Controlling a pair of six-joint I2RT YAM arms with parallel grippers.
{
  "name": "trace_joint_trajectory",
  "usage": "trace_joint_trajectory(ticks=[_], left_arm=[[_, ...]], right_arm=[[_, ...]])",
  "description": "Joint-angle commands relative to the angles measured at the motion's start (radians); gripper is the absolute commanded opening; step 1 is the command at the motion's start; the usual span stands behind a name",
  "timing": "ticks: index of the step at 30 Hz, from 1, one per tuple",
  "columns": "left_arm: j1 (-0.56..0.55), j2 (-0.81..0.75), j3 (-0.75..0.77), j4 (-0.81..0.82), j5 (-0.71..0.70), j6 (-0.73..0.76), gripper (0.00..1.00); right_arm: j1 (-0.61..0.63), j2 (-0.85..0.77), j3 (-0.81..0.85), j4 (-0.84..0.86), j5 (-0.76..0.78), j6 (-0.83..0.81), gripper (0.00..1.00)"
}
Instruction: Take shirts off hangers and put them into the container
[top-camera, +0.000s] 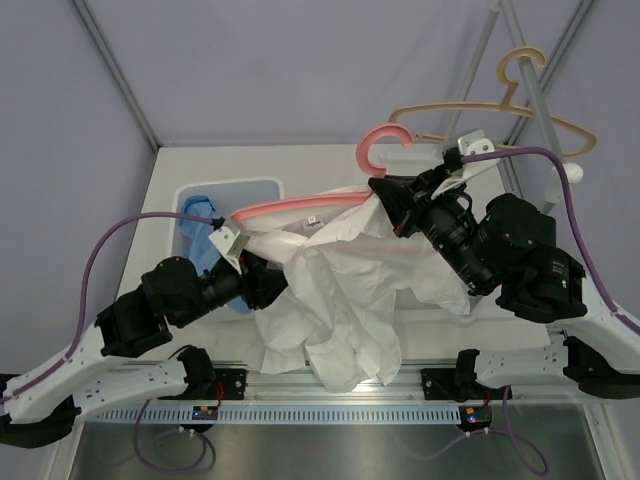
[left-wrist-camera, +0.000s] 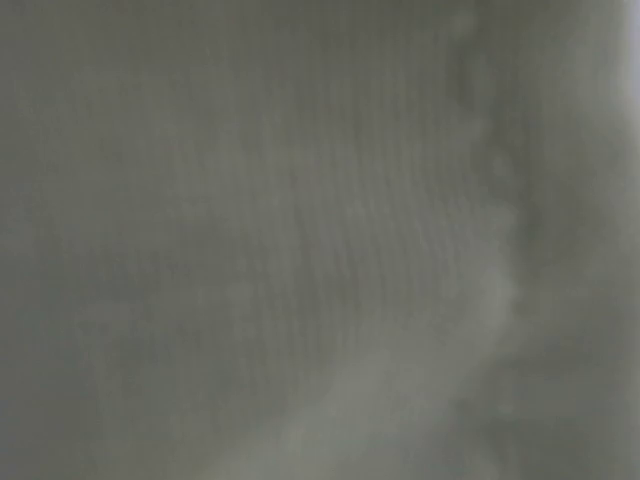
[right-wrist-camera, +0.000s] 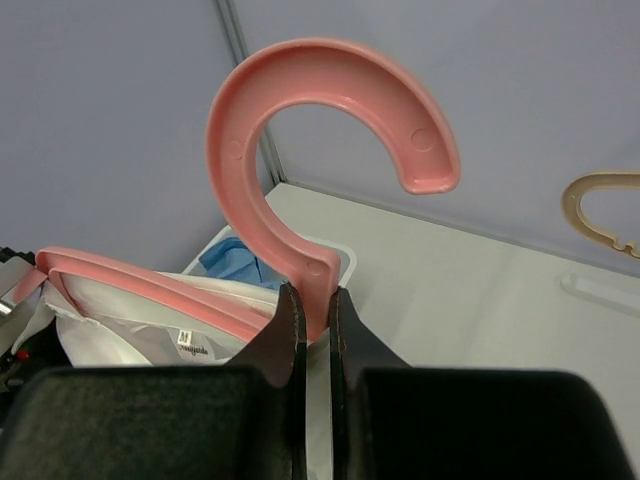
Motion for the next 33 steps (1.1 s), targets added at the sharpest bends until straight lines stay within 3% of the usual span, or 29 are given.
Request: trace_joint_trajectory(ticks=[1, 5, 11, 15, 20, 33], left_arm=[[0.004, -0.049, 0.055, -0.160, -0.060, 0.028, 0.48], [0.004, -0.089, 0.082, -0.253, -0.082, 0.027, 0.51], [0.004, -0.214, 0.013, -0.243, -0.149, -0.025, 0.48], [0.004, -0.276, 0.036, -0.194, -0.114, 0.002, 0.58], [0.004, -0.178, 0.128, -0.142, 0.080, 0.068, 0.65], [0.004, -0.017, 0.039, 0.095, 0.227, 0.130, 0.67]], right_arm=[[0.018, -0.028, -0.024, -0.007, -0.046, -0.112, 0.00], [0.017, -0.062, -0.039, -0.021, -0.007, -0.107, 0.00], [0.018, -0.117, -0.064, -0.038, 0.050, -0.070, 0.00], [0.017, -0.139, -0.079, -0.058, 0.036, -0.064, 0.00], [0.018, -0.140, -0.064, -0.079, 0.004, -0.053, 0.00], [0.017, -0.131, 0.031, -0.090, -0.079, -0.009, 0.00]])
